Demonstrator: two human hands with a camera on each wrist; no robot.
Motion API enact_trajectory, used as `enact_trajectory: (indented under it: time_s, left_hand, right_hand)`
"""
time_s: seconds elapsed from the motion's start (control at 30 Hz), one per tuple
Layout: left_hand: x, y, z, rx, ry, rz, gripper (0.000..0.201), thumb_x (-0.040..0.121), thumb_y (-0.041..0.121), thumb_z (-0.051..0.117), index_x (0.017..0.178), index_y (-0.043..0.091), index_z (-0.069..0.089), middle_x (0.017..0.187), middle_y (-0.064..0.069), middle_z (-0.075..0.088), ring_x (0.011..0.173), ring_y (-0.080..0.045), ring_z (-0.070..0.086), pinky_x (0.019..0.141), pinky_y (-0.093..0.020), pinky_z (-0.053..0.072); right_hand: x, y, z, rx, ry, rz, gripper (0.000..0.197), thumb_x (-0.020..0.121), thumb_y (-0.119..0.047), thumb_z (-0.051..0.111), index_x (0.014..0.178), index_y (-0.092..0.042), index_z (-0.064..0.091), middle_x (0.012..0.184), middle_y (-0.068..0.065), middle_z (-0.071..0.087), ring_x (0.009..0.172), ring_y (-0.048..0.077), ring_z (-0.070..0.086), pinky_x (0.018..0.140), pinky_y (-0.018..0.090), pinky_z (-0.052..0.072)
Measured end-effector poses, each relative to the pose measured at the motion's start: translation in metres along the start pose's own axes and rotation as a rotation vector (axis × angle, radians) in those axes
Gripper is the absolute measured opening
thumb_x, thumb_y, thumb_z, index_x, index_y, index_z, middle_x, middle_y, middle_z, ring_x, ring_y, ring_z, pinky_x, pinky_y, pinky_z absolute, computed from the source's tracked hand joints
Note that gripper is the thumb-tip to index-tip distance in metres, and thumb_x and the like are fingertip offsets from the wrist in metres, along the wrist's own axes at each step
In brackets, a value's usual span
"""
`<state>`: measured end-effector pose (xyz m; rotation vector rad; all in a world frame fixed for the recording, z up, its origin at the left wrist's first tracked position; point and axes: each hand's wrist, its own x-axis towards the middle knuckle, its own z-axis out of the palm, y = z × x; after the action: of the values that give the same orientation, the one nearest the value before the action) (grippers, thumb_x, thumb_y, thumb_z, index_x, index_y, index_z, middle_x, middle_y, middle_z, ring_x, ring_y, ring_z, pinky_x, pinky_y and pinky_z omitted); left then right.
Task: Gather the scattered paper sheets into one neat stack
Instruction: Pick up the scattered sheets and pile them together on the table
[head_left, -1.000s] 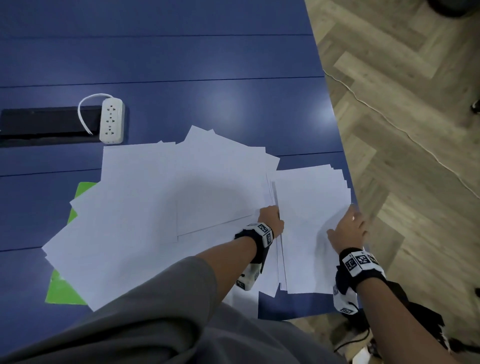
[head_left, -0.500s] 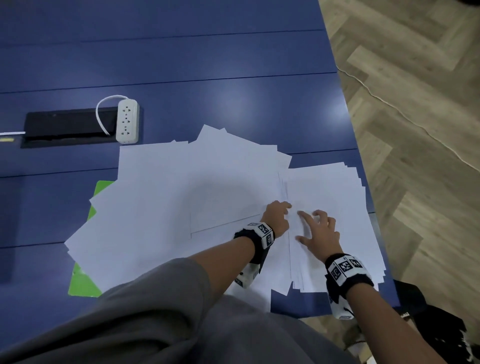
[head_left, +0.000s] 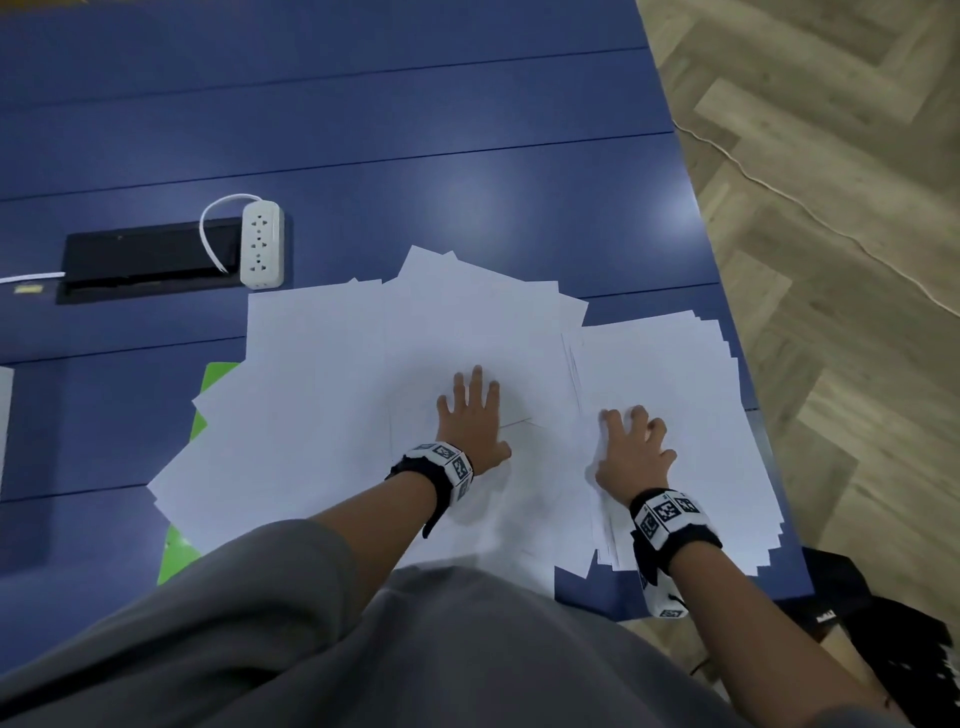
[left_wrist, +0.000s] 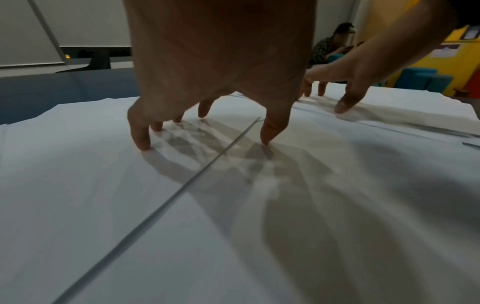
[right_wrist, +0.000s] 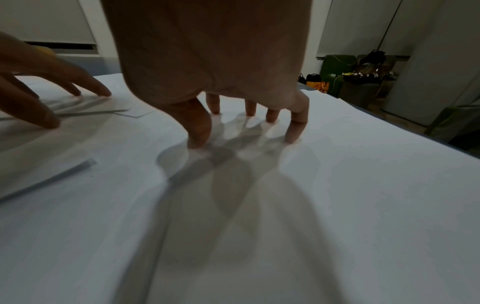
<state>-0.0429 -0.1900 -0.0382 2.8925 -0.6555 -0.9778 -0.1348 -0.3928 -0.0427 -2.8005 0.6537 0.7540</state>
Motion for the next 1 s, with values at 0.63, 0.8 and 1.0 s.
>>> enact_trajectory:
  time_s: [0.63, 0.8, 1.0]
  left_hand:
    - [-0.006, -0.002, 0.012, 0.095, 0.120, 0.071, 0.051, 0.086, 0.015, 0.055, 0.131, 0.005, 0.035, 0.159, -0.013, -0.004, 0.144, -0.039, 0.006, 0.109, -0.053, 0.028]
    - [-0.005, -0.001, 0.012, 0.082, 0.137, 0.080, 0.056, 0.083, 0.035, 0.054, 0.130, 0.007, 0.037, 0.159, -0.013, 0.002, 0.142, -0.038, 0.012, 0.104, -0.051, 0.030]
    - [-0.005, 0.000, 0.010, 0.160, 0.107, 0.096, 0.052, 0.086, 0.013, 0.054, 0.132, 0.005, 0.031, 0.157, -0.022, 0.000, 0.141, -0.046, 0.012, 0.104, -0.057, 0.033]
  right_hand:
    - [-0.009, -0.006, 0.002, -0.047, -0.027, 0.023, 0.075, 0.076, -0.020, 0.055, 0.143, -0.027, 0.022, 0.145, 0.011, 0.015, 0.130, 0.037, 0.018, 0.091, 0.047, 0.038]
    - [-0.011, -0.009, 0.002, -0.016, -0.049, 0.044, 0.076, 0.077, -0.014, 0.050, 0.145, -0.027, 0.017, 0.147, 0.010, 0.011, 0.134, 0.036, 0.014, 0.096, 0.048, 0.035]
    - [-0.014, -0.012, 0.003, 0.015, -0.046, 0.063, 0.077, 0.079, -0.008, 0.045, 0.147, -0.028, 0.014, 0.150, 0.010, 0.008, 0.138, 0.035, 0.009, 0.101, 0.051, 0.030]
